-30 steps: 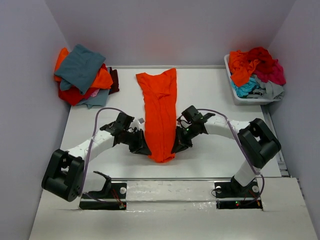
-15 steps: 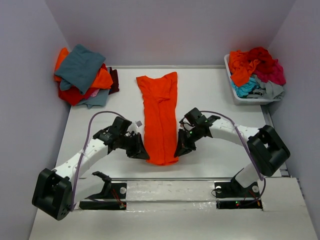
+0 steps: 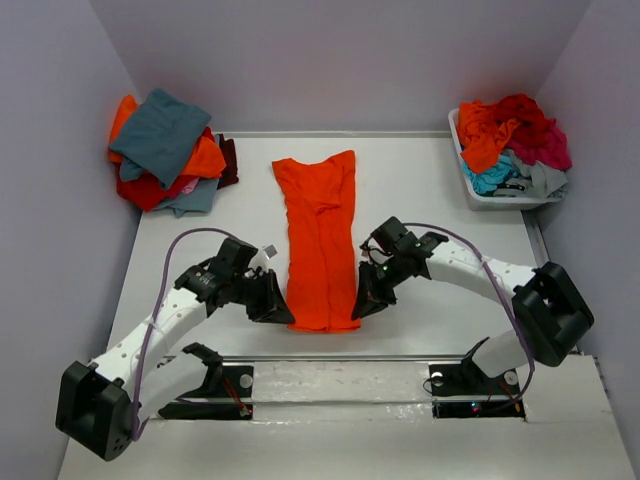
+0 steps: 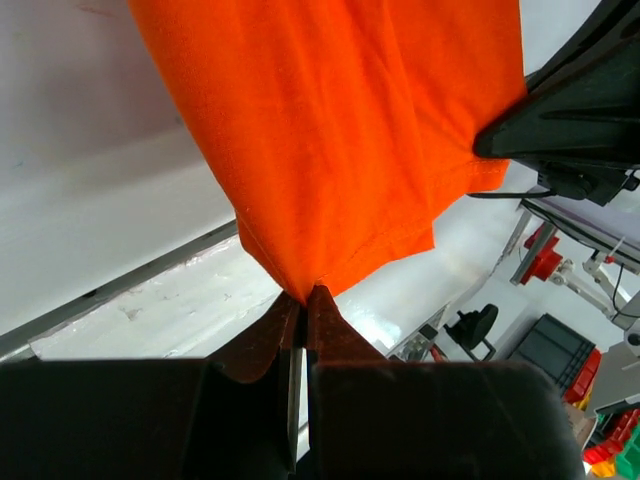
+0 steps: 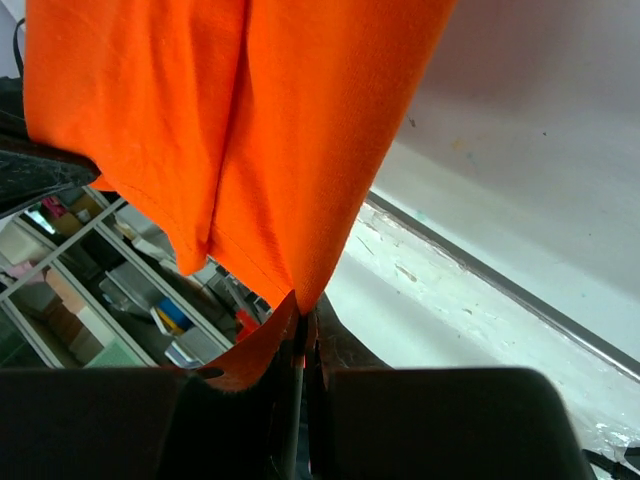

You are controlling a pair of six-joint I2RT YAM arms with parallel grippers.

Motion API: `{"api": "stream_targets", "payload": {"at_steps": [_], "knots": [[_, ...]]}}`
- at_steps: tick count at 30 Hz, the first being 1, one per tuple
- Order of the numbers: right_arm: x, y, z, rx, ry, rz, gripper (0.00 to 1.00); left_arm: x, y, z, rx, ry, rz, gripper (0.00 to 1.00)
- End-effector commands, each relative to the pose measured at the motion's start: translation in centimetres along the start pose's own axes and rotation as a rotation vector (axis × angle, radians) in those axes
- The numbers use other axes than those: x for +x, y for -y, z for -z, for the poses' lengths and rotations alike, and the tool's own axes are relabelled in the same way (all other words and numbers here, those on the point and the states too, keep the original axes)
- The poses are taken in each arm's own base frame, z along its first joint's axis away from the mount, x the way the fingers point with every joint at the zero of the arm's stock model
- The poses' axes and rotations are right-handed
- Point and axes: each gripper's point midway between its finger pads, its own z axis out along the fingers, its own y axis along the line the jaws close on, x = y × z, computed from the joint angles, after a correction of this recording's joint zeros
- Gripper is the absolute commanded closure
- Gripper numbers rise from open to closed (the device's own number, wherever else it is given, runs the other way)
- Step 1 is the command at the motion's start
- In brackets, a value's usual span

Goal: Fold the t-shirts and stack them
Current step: Fold the folded rectangular tshirt in 1/3 of the way

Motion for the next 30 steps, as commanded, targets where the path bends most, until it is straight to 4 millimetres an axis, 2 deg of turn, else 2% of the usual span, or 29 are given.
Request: {"api": "stream_targets", "payload": {"at_steps": [1,12,17,21,24,26,27,28,30], "knots": [[-0.8,-1.9,1.1,0.005,0.032,0.036,0.9,-1.8,2.3,1.0,0.016,0.041,-0.027,0.94],[-6.5,-6.3,1.3,0.008,0.127,0.092,0.9,-9.2,7.8,0.2,0.066,0.123,-0.113,0.94],[-9.8,-6.9,2.1,0.0,0.167,0.072,0.9,-11.9,7.8,-0.1,0.052,0.147,-0.114,0.94],[-13.0,-6.2,3.4,0.008,0.215,0.037,0.9,-14.6,6.9,0.2,0.037,0.18,-0.101,0.94],[-14.2,-6.0,3.7,0.01,0.228,0.03,0.9,-16.4,6.0,0.4,0.023,0.196,-0.075,0.94],[-15.9,-5.8,4.1,0.007,0.245,0.013,0.91,-17.9,6.3,0.6,0.02,0.215,-0.095,0.94],[-15.9,-5.8,4.1,0.005,0.243,0.015,0.9,-18.0,6.0,0.2,0.013,0.205,-0.087,0.94],[-16.6,-5.8,4.2,0.004,0.25,0.011,0.91,-18.8,6.3,0.6,0.018,0.222,-0.09,0.94],[-17.7,-5.9,4.3,0.004,0.257,0.008,0.91,-19.9,6.4,0.0,0.013,0.22,-0.096,0.94]]}}
